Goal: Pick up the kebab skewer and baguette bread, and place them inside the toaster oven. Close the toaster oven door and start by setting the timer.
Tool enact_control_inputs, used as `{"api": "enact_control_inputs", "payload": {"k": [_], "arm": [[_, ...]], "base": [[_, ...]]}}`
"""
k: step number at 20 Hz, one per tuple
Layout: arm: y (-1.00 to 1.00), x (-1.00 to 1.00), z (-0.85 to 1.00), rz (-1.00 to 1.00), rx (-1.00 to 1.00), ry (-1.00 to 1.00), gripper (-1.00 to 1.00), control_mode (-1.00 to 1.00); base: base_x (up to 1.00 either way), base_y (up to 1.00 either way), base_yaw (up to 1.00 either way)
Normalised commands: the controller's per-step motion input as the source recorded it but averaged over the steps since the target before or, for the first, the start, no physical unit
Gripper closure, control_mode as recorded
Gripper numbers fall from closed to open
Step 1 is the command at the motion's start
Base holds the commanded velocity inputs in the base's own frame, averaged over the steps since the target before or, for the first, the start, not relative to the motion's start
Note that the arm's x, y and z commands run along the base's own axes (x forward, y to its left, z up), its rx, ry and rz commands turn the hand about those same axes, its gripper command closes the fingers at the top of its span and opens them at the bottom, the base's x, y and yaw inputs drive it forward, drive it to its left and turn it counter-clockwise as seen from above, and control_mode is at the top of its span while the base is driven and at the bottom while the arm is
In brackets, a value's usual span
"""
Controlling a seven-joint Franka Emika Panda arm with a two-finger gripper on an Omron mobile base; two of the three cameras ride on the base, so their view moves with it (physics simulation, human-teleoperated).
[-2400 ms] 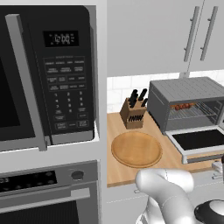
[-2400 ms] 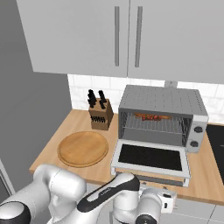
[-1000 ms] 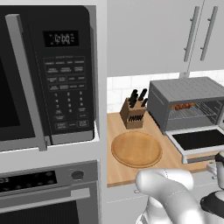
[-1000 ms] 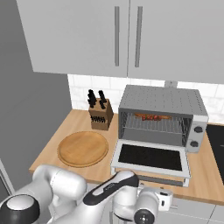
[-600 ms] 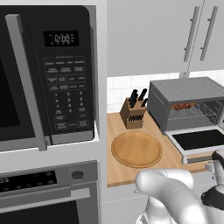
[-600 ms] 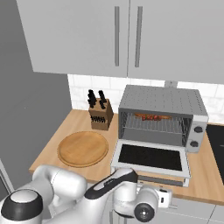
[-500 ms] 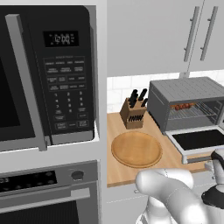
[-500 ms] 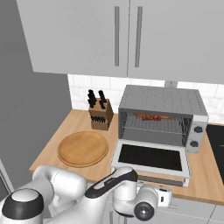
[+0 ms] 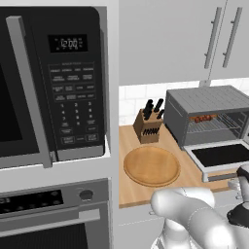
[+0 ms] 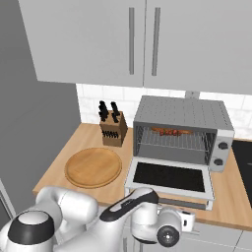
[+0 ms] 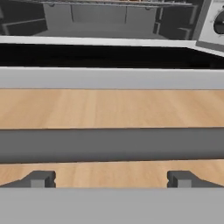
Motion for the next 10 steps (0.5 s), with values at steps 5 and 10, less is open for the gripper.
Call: {"api": "enact_control_inputs", "payload": {"k": [5, 10], "arm": [[0.07, 0.36, -0.02, 0.0, 0.0, 0.0, -1.0, -1.0], [0.06, 0.36, 0.0, 0.0, 0.0, 0.0, -1.0, -1.0]], "base": [[0.0, 0.0, 0.0], [0.0, 0.0, 0.0]]}}
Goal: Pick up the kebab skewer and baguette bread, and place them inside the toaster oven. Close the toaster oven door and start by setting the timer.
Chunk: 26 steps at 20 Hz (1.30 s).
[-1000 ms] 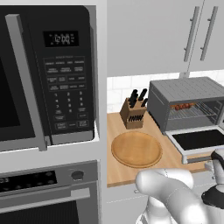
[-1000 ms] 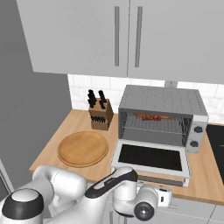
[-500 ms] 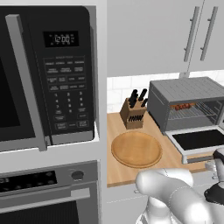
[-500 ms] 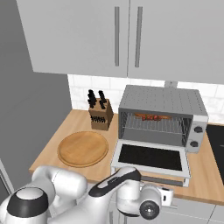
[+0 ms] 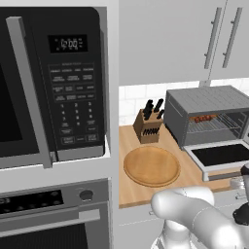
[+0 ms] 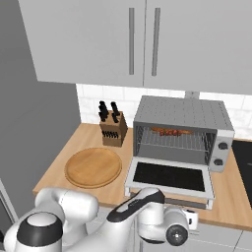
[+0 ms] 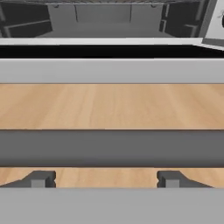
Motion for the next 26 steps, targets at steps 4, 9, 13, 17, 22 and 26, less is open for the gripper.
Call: {"api": "enact_control_inputs", "payload": {"k": [4, 9, 13, 17, 22, 26], "arm": [[0.03, 0.35, 0.0, 0.0, 0.0, 0.0, -1.0, -1.0], [0.01, 0.19, 0.16, -0.01, 0.0, 0.0, -1.0, -1.0], [0.08, 0.13, 0.3, -0.03, 0.0, 0.0, -1.0, -1.0], [0.04, 0.04, 0.42, -0.01, 0.0, -0.03, -1.0, -1.0], [0.04, 0.08, 0.47, -0.01, 0.0, -0.05, -1.0, -1.0], [0.06, 0.11, 0.48, 0.0, 0.0, -0.09, -1.0, -1.0]], "base": [[0.0, 0.0, 0.0], [0.0, 0.0, 0.0], [0.0, 0.0, 0.0], [0.0, 0.0, 0.0], [0.0, 0.0, 0.0], [0.0, 0.0, 0.0]]}}
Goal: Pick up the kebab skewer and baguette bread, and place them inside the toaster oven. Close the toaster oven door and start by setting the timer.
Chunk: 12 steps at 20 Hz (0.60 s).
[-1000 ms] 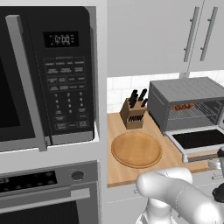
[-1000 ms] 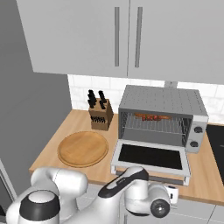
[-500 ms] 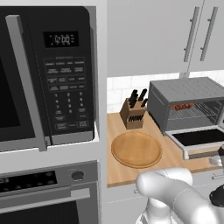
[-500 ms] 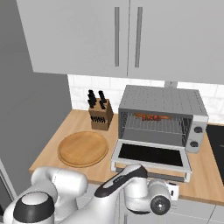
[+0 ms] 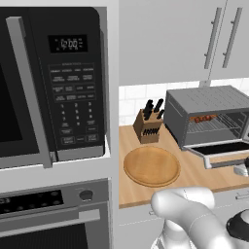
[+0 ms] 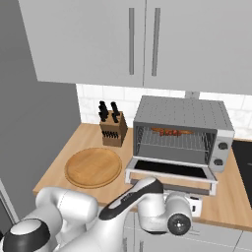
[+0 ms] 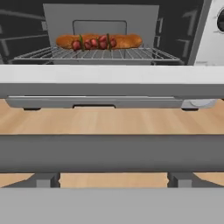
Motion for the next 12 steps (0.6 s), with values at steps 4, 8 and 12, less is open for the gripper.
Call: {"api": "enact_control_inputs", "payload": {"k": [4, 8, 12], "arm": [[0.07, 0.16, 0.47, 0.0, 0.0, -0.11, -1.0, -1.0], [0.06, 0.18, 0.48, 0.0, 0.0, -0.13, -1.0, -1.0], [0.06, 0.21, 0.43, 0.0, 0.0, -0.11, -1.0, -1.0]], "base": [[0.0, 0.0, 0.0], [0.0, 0.0, 0.0], [0.0, 0.0, 0.0]]}}
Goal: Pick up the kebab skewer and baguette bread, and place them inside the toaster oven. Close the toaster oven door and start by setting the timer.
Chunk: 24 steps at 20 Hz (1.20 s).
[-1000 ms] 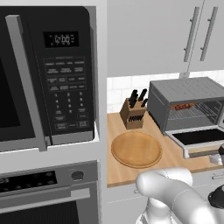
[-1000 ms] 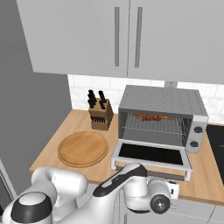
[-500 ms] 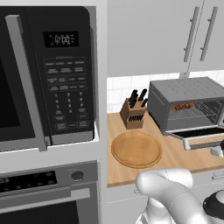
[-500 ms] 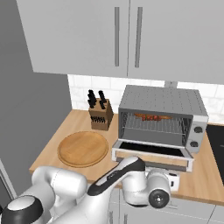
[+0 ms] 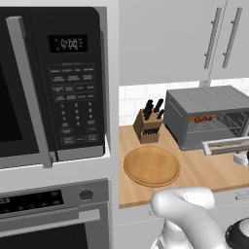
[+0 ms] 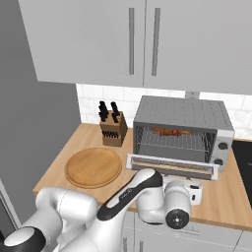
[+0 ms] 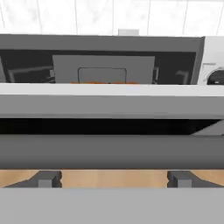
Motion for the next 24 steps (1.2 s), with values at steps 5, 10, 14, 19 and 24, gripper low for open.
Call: {"api": "enact_control_inputs", "payload": {"k": [5, 10, 14, 19, 24], "arm": [[0.09, 0.27, 0.42, 0.0, 0.0, -0.09, -1.0, -1.0], [0.13, 0.32, 0.39, 0.0, 0.0, -0.07, -1.0, -1.0], [0.17, 0.38, 0.33, 0.0, 0.0, -0.04, -1.0, -1.0], [0.18, 0.37, 0.29, 0.0, 0.0, -0.03, -1.0, -1.0], [0.22, 0.42, 0.21, 0.0, 0.0, -0.01, -1.0, -1.0]], "base": [[0.0, 0.0, 0.0], [0.0, 0.0, 0.0], [0.0, 0.0, 0.0], [0.0, 0.0, 0.0], [0.0, 0.0, 0.0]]}}
